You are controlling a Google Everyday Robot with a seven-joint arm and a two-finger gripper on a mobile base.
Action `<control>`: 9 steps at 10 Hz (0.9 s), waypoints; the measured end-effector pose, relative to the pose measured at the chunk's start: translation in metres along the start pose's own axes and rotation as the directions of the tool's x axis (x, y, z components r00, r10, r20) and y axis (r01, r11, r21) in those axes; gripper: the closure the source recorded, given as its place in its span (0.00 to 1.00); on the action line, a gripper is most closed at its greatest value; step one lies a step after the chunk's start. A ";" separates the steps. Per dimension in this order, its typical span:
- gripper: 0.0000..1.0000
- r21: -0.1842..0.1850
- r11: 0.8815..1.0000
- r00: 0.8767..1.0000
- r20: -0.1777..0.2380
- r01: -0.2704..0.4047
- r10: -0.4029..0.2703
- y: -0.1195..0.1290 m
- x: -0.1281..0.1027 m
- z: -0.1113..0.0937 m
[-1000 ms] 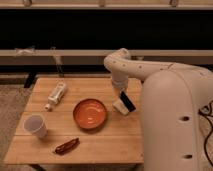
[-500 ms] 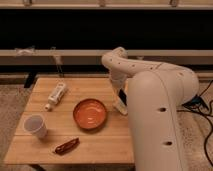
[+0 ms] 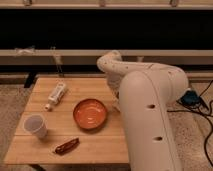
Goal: Place the eraser on the white sponge
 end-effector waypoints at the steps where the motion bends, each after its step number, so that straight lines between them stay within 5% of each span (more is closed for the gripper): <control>1: 0.63 0.005 1.000 1.000 -0.004 0.000 0.000 0.001 0.001 0.000; 4: 0.35 0.024 1.000 1.000 -0.002 0.001 -0.001 0.005 0.001 -0.001; 9: 0.32 0.038 0.999 1.000 -0.001 -0.010 0.010 0.005 0.001 -0.002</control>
